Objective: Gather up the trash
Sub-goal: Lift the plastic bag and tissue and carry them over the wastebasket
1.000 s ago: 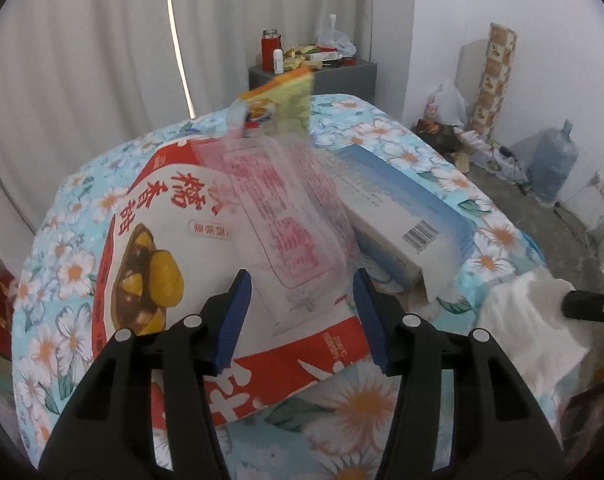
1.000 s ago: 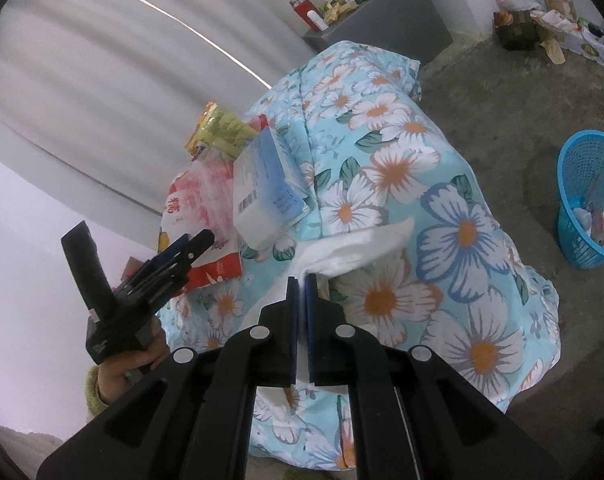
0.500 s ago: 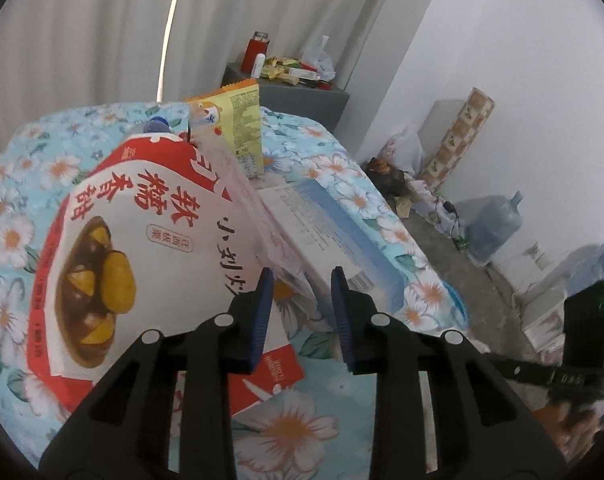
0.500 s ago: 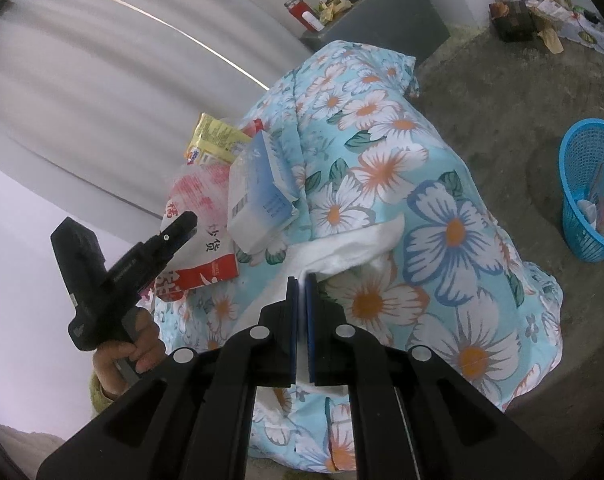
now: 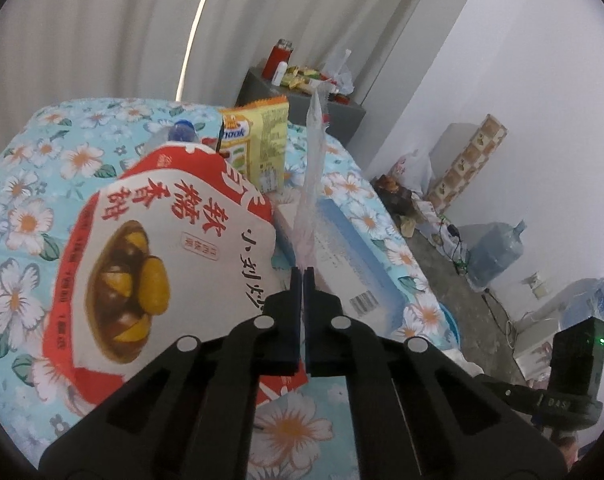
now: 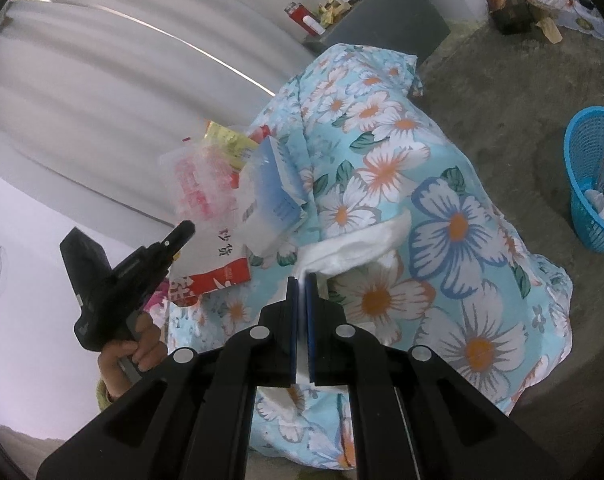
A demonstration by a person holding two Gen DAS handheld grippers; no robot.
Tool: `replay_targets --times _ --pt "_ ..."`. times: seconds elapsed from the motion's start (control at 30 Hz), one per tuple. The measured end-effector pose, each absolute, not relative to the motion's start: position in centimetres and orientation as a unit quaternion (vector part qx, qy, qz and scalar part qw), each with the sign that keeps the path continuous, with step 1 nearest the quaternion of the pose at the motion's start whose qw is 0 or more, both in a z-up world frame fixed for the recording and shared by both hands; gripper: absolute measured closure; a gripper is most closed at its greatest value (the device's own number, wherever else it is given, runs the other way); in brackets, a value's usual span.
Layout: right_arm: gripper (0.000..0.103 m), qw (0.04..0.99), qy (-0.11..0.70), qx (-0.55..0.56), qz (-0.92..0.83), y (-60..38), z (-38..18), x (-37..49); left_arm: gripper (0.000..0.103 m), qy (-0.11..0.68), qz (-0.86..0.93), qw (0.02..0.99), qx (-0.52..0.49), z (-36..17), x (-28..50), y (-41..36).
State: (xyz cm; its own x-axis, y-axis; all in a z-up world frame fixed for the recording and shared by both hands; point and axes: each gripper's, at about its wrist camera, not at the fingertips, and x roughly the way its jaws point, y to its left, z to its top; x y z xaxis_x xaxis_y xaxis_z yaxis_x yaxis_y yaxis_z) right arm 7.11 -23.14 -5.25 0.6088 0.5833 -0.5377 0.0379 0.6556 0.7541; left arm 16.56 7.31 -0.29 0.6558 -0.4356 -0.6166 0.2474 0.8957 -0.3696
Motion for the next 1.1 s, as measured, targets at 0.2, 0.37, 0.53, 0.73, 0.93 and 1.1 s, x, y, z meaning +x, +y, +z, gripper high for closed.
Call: replay_targets --times 0.2,0.37,0.53,0.73,0.93,1.1 --pt "0.099 0.816 0.397 0.383 0.174 -22.8 -4.3 6.6 0.103 0.338 -0.202 0.91 -0.126 1.9 14.0 8.4" --pt "0.099 0.821 0.378 0.389 0.177 -22.7 -2.9 5.8 0.103 0.307 -0.22 0.918 -0.12 3.9 11.8 9.2" --pt "0.099 0.832 0.349 0.391 0.183 -23.0 -1.1 4.8 0.103 0.285 -0.235 0.923 -0.104 5.9 10.1 8.9" --pt "0.099 0.843 0.32 0.391 0.182 -24.1 0.5 3.6 0.103 0.261 -0.257 0.926 -0.093 7.7 8.7 7.5" --pt "0.099 0.851 0.293 0.401 0.169 -26.0 1.2 2.1 0.103 0.257 -0.282 0.922 -0.072 8.5 8.0 4.8" --pt "0.099 0.855 0.272 0.414 0.155 -28.0 1.2 1.3 0.103 0.263 -0.306 0.914 -0.053 8.9 8.0 1.9"
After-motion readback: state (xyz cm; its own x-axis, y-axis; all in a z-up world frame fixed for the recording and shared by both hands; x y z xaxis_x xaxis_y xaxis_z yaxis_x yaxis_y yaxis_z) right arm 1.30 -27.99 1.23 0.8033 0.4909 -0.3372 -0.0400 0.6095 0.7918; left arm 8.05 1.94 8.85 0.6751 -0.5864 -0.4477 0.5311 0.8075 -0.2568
